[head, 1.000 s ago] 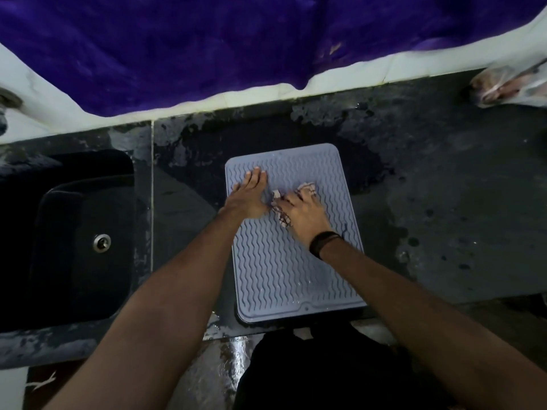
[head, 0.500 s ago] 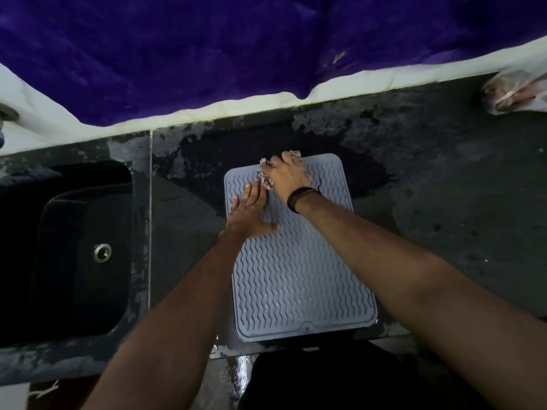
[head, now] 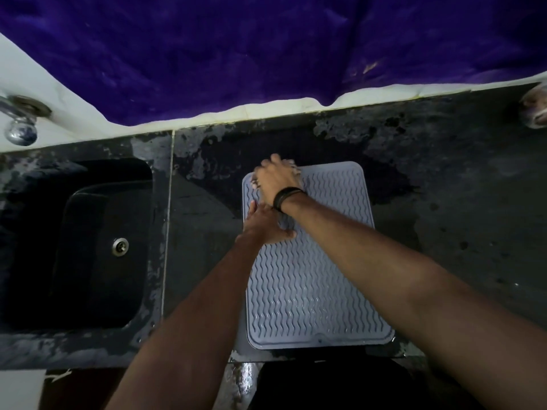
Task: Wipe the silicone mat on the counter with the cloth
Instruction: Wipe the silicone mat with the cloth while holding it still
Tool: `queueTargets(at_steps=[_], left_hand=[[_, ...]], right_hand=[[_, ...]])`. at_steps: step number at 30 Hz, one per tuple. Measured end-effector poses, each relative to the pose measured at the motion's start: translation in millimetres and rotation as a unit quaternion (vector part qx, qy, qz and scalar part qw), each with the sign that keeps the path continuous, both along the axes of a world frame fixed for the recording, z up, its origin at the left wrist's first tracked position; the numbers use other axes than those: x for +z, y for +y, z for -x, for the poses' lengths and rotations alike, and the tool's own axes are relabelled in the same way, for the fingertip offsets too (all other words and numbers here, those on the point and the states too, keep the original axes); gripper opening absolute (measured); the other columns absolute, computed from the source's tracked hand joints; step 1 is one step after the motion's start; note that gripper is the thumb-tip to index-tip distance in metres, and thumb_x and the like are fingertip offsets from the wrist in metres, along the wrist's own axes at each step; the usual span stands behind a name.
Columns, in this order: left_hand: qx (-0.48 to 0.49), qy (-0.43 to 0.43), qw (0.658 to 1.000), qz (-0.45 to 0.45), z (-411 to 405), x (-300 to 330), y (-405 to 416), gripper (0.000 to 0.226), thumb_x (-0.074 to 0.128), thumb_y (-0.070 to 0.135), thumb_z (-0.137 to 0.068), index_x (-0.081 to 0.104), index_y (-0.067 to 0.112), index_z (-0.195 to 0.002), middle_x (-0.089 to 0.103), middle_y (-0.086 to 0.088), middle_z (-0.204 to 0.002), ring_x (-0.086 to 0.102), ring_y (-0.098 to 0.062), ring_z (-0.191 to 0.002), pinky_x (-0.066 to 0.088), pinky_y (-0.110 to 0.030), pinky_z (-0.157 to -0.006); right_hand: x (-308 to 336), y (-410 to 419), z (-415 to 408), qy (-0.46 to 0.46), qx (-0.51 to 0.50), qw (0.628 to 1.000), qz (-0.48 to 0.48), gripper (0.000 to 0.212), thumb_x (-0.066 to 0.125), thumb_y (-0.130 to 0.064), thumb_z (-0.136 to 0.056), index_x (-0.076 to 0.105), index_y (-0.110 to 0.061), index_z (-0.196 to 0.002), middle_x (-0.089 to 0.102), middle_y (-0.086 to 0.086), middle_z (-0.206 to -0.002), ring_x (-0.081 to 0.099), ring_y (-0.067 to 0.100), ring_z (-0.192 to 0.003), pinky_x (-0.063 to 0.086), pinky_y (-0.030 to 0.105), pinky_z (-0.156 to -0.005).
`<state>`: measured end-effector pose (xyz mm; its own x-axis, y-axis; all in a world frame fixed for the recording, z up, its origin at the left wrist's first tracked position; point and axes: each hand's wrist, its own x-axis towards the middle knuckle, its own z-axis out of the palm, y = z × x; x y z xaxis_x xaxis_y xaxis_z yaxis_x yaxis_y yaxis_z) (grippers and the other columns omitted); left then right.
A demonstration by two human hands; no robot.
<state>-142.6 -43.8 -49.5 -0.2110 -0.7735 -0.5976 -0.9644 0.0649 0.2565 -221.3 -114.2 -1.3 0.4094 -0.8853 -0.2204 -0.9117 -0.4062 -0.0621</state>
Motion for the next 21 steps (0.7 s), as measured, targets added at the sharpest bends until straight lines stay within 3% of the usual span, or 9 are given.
queueTargets(at_steps=[4,6,8,12,17,21], left_hand=[[0.019,-0.011,1.000,-0.022,1,-1,0,0.090,0.061,0.062,-0.087,0.022,0.024,-0.159,0.024,-0.005,-0.166,0.010,-0.023,-0.155,0.004,-0.041,-0.127],[0.007,0.001,1.000,0.000,0,0,1,0.094,0.063,0.061,-0.086,0.019,0.024,-0.161,0.017,-0.006,-0.168,0.001,-0.023,-0.156,-0.003,-0.043,-0.126],[-0.015,-0.005,1.000,0.006,0,2,0,0.105,0.064,0.062,-0.085,0.006,0.022,-0.163,-0.003,-0.006,-0.170,-0.012,-0.022,-0.156,-0.007,-0.046,-0.126],[-0.018,0.012,1.000,0.008,-1,3,0,0.119,0.068,0.059,-0.085,-0.018,0.023,-0.160,-0.027,0.001,-0.166,-0.024,-0.020,-0.153,-0.005,-0.050,-0.125],[-0.022,0.019,1.000,0.008,-2,3,1,0.120,0.069,0.058,-0.085,-0.018,0.023,-0.160,-0.029,0.001,-0.165,-0.026,-0.020,-0.152,-0.006,-0.051,-0.125],[-0.027,0.016,0.999,0.011,-1,1,1,0.120,0.070,0.057,-0.085,-0.018,0.021,-0.159,-0.029,-0.001,-0.165,-0.026,-0.022,-0.152,-0.006,-0.052,-0.124]], right_hand=[[-6,2,-27,-0.003,0.066,0.998,0.023,0.029,0.050,-0.016,-0.092,0.065,-0.017,-0.117,0.059,0.004,-0.123,0.040,0.030,-0.122,0.041,0.044,-0.094],[-7,1,-14,0.010,0.086,0.995,0.040,0.029,0.050,-0.018,-0.091,0.066,-0.019,-0.116,0.060,0.003,-0.121,0.043,0.030,-0.119,0.040,0.046,-0.095],[-10,-1,12,0.036,0.089,0.994,0.059,0.032,0.048,-0.020,-0.093,0.066,-0.021,-0.119,0.061,0.003,-0.121,0.044,0.030,-0.118,0.039,0.047,-0.098],[-14,0,73,0.059,0.052,0.993,0.091,0.035,0.046,-0.018,-0.093,0.063,-0.019,-0.123,0.060,0.004,-0.122,0.045,0.032,-0.118,0.037,0.046,-0.098],[-13,5,134,0.092,-0.008,0.991,0.095,0.035,0.044,-0.016,-0.092,0.062,-0.018,-0.122,0.059,0.007,-0.121,0.045,0.034,-0.115,0.037,0.046,-0.093],[-12,11,136,0.093,-0.097,0.989,0.069,0.033,0.049,-0.017,-0.089,0.063,-0.017,-0.120,0.060,0.009,-0.119,0.045,0.037,-0.115,0.037,0.048,-0.096]])
